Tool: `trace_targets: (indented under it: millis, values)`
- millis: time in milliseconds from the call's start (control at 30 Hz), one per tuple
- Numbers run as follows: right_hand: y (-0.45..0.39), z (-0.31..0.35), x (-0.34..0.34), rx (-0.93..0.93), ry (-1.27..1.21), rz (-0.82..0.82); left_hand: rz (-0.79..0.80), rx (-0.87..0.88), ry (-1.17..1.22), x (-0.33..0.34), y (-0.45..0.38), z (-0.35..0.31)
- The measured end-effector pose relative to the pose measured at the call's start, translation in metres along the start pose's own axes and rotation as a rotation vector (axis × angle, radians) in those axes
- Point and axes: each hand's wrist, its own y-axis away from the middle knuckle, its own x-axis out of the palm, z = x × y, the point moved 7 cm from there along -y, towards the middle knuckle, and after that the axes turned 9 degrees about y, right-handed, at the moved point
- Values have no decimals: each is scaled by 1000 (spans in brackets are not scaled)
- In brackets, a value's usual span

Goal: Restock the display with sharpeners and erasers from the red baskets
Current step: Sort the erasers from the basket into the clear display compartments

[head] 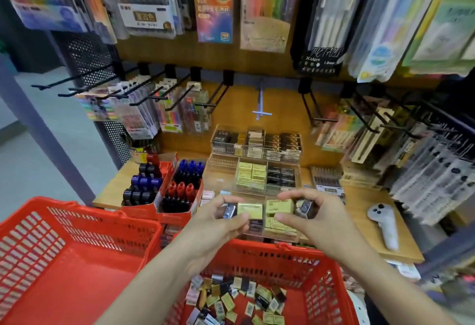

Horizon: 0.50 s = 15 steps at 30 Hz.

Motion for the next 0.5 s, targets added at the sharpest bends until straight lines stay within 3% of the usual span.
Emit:
trace_targets:
  millis: [300,433,500]
  values:
    - [-9,-17,-4,71,-154,-8,51,38,64,11,-5,-5]
    - [-13,-51,18,237,-317,33,-42,9,29,1,-19,4]
    - [-25,-72,30,308,-276,24,-164,11,-44,-15,-37,5]
